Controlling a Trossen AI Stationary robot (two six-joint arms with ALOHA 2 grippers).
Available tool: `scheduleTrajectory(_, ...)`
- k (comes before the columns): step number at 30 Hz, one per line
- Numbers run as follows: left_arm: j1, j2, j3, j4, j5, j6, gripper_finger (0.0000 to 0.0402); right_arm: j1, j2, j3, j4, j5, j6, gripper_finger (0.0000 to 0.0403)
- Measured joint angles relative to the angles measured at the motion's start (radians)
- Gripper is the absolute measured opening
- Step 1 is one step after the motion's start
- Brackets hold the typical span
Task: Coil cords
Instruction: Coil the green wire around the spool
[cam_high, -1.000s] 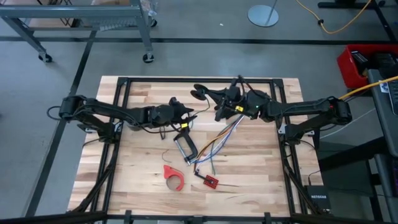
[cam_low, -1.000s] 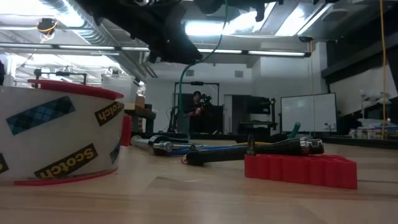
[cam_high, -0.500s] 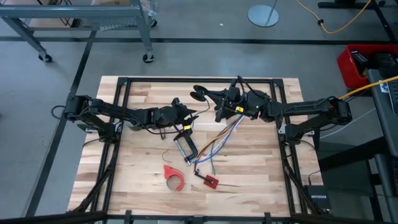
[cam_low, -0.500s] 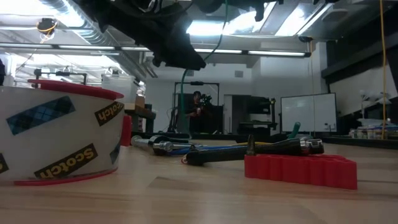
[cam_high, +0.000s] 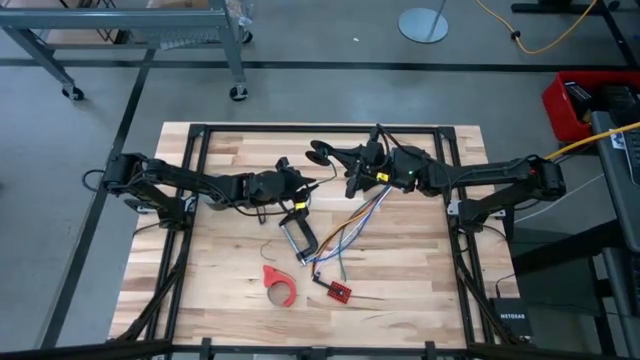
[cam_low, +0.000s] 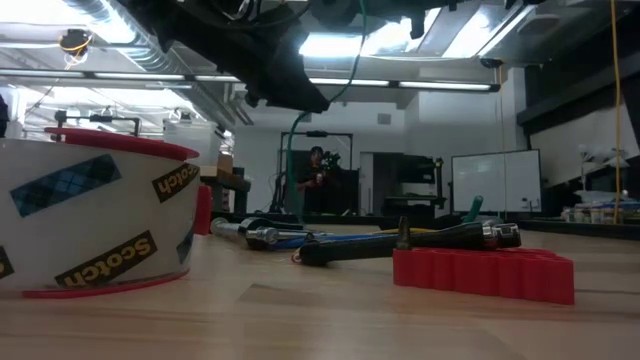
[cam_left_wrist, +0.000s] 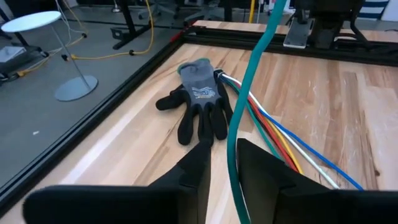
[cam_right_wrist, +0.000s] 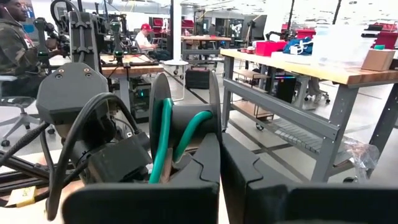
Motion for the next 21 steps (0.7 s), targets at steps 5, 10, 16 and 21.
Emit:
scheduleTrajectory(5, 0.000, 0.000, 0.000, -0.031, 0.001, -0.001, 0.0016, 0.000, 0.000, 0.000, 0.000, 0.000, 0.000, 0.0000)
scheduleTrajectory(10, 0.001, 0.000, 0.000, -0.095, -0.002, -0.037, 0.0006, 0.000, -0.006, 0.000, -0.011, 0.000, 0.000, 0.0000)
scheduleTrajectory(16, 0.001, 0.000, 0.001, -0.190, -0.069, -0.081, 0.0003, 0.000, -0.011, -0.001, -0.116, -0.026, 0.004, 0.0000)
scheduleTrajectory(21, 0.015, 0.000, 0.001, -0.269, -0.078, -0.106, 0.0002, 0.000, -0.011, -0.001, -0.265, -0.044, 0.028, 0.0000)
